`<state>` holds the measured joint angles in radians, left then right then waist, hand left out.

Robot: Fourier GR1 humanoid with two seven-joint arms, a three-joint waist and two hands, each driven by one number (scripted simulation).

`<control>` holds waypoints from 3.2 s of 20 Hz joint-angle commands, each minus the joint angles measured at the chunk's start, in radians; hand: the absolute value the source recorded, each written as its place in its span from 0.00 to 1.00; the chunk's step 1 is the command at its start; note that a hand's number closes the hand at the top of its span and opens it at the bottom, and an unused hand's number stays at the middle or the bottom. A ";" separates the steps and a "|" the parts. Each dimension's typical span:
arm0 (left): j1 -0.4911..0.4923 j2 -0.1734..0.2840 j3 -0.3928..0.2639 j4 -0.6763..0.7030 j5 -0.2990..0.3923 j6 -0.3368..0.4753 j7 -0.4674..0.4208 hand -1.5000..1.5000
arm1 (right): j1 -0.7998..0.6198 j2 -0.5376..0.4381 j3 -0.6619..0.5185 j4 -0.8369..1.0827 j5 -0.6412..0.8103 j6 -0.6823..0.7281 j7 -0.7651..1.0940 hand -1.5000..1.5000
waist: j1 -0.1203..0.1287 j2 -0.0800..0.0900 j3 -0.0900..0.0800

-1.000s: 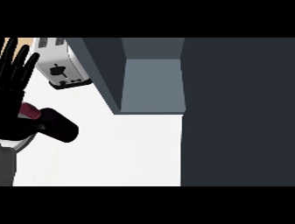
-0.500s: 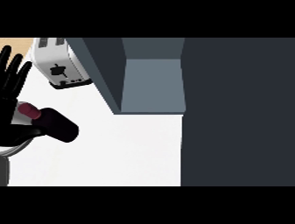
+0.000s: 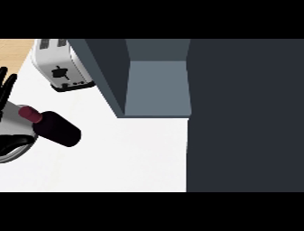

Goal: Pick up the wine, place it into the cabinet and close the cabinet

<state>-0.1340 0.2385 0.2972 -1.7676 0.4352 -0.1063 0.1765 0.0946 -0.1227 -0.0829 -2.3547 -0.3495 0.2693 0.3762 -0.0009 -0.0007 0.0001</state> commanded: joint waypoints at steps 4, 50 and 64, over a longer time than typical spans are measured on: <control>0.079 0.028 0.058 0.081 0.008 -0.081 -0.074 0.00 | 0.033 -0.016 -0.020 -0.115 -0.072 0.002 0.085 0.00 | -0.001 -0.001 0.000; -0.172 0.085 0.018 1.215 -0.300 -0.298 -0.812 0.00 | -0.056 0.028 0.000 0.016 0.027 0.005 0.039 0.00 | -0.005 0.002 -0.001; -0.310 0.130 0.072 1.551 -0.294 -0.395 -0.957 0.00 | -0.020 0.039 0.035 -0.088 0.036 -0.004 0.082 0.00 | -0.021 0.006 -0.003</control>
<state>-0.4290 0.3518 0.3524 -0.2721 0.1251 -0.4122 -0.7376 0.0559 -0.0888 -0.0637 -2.3672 -0.3103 0.2853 0.4148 -0.0164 0.0046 -0.0020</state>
